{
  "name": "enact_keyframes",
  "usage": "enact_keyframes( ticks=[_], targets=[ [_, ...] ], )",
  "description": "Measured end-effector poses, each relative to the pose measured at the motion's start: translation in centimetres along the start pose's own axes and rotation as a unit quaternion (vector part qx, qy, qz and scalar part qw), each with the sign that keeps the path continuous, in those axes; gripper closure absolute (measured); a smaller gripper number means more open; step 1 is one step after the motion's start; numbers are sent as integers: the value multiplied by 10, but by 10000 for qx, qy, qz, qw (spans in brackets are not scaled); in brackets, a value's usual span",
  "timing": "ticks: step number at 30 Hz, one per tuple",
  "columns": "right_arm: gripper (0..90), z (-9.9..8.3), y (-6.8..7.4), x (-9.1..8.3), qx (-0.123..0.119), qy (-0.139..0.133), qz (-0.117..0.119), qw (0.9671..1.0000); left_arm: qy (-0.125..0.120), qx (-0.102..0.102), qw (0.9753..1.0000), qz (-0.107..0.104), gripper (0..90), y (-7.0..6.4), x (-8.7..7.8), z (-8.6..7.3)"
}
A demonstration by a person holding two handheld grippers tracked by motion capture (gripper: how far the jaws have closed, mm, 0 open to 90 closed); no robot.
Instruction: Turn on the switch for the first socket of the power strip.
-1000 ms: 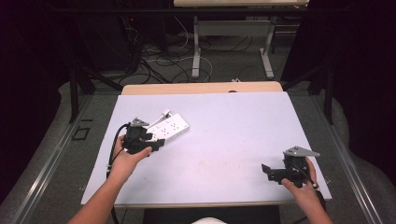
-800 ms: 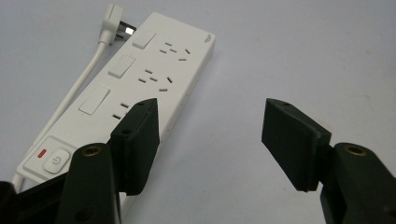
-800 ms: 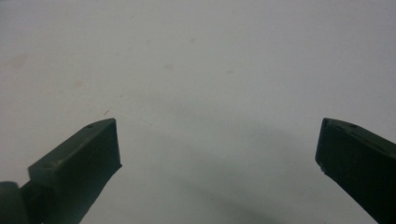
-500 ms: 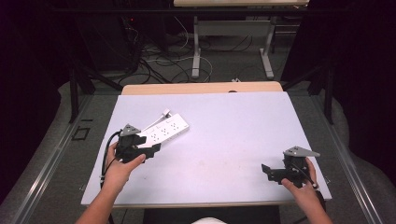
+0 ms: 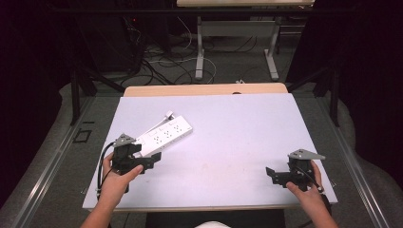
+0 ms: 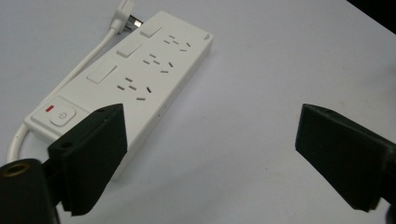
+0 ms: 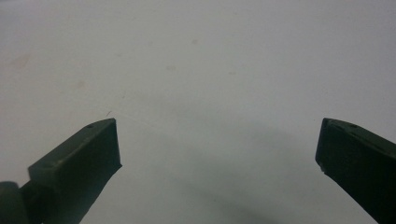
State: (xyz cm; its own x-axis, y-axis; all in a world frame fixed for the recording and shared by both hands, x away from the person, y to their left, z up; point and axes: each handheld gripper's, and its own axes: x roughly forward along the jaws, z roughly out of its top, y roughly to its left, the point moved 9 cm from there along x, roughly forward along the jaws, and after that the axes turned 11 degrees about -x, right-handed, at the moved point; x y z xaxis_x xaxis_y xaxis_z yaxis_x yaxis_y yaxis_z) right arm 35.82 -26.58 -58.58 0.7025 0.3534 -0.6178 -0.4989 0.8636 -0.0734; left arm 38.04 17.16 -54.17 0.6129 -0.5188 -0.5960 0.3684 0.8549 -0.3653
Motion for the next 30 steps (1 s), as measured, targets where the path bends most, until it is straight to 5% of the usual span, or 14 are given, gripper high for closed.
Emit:
enact_keyframes(
  ticks=[5, 14, 30],
  targets=[
    [0, 0, 0, 0, 25, 4, 4, 10000, -15, -95, 9999, 55, 4, 3, -2, -8],
    [0, 0, 1, 1, 28, 6, 2, 10000, -87, -406, 9991, 126, 4, 13, -1, -19],
    [0, 0, 1, 1, -31, 12, 14, 10000, 126, -460, 9985, 253, 4, 25, 7, -39]
  ],
)
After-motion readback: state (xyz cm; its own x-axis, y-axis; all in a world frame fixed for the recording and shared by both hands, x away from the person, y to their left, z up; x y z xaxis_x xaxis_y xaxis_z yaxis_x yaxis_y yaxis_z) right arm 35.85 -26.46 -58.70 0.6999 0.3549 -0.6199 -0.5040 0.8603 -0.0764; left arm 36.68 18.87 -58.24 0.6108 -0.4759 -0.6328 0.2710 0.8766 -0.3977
